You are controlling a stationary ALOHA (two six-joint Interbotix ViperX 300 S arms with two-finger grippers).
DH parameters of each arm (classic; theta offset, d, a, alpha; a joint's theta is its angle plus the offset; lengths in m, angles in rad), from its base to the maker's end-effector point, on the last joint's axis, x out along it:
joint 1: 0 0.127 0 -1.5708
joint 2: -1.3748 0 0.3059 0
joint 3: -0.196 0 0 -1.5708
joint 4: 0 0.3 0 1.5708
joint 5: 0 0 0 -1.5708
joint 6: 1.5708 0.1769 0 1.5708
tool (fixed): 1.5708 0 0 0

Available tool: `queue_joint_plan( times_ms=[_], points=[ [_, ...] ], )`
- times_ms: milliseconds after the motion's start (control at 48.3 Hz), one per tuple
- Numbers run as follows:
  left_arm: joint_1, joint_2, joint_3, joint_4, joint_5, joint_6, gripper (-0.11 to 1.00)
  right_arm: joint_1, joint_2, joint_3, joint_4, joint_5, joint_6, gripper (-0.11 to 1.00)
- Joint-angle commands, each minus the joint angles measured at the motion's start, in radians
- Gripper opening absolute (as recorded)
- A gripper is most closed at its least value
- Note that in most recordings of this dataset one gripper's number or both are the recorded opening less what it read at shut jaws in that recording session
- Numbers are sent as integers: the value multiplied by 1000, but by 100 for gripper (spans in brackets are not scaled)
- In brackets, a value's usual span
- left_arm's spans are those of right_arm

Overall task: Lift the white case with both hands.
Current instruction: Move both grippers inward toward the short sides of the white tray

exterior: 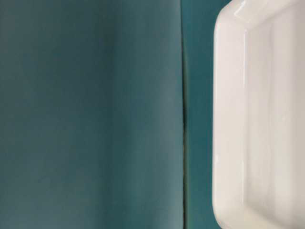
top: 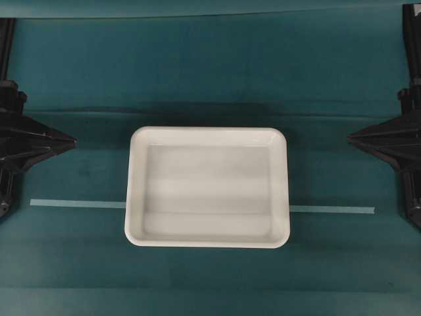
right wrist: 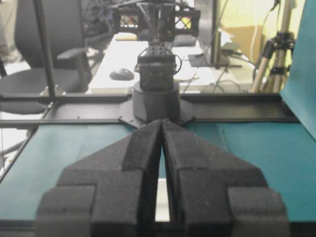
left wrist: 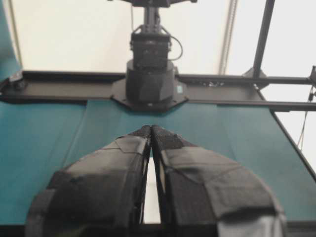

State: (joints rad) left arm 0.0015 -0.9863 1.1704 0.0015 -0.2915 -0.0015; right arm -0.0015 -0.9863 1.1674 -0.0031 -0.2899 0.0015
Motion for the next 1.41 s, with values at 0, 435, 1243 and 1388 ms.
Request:
queue_joint_plan(
  times_ms=[0, 435, 1243, 1388],
  points=[
    [0, 18, -48, 9, 64, -64, 14, 5, 12, -6, 9, -6, 15, 9],
    [-23, 15, -107, 14, 163, -555, -3, -26, 52, -44, 310, 230, 336, -1],
    [-9, 155, -51, 15, 273, -1200, -3, -41, 204, -3, 377, 282, 838, 30],
    [-9, 166, -48, 17, 284, -1200, 11, -41, 207, -3, 377, 282, 838, 70]
  ],
)
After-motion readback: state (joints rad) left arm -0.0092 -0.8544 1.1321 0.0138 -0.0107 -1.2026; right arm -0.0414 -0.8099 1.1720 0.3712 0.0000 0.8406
